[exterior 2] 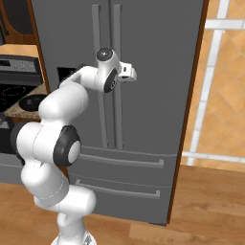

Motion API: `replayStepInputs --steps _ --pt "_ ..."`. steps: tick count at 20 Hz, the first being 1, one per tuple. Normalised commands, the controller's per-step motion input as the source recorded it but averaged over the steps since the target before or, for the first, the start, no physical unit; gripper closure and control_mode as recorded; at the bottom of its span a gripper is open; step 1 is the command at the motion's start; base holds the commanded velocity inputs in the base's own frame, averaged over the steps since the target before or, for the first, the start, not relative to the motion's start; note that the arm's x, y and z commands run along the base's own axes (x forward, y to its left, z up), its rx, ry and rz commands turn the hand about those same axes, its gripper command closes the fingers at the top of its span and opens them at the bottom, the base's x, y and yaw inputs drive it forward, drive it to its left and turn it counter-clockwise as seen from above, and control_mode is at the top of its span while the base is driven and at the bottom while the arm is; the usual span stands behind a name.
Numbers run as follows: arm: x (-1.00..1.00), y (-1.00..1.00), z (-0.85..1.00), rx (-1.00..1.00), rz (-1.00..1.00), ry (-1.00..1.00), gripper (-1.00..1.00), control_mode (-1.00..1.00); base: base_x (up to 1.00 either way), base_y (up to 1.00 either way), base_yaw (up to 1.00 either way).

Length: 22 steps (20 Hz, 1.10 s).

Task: Grab a lemon wedge from the fridge and one ice cube from the ice bowl, and put them in the glass of lemonade.

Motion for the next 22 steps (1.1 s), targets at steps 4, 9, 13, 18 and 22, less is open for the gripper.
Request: replayStepInputs --steps 4,9,13,18,22 --pt "-0.27 -0.79 0.02 0.05 0.00 0.00 1.00 -1.00 0.00 0.00 0.00" --pt "-0.46 -0.89 0.00 0.11 0.00 0.00 1.00 -1.00 0.00 0.00 0.00" --pt "-0.72 -0.99 0.00 0.15 -0.01 -0.06 1.00 -1.00 0.00 0.00 0.00" --pt "-0.96 -1.00 0.00 0.14 0.00 -0.18 1.00 -1.00 0.00 0.00 0.00" --pt "-1.00 -1.00 0.00 0.13 0.00 -0.22 1.00 -1.00 0.00 0.00 0.00"
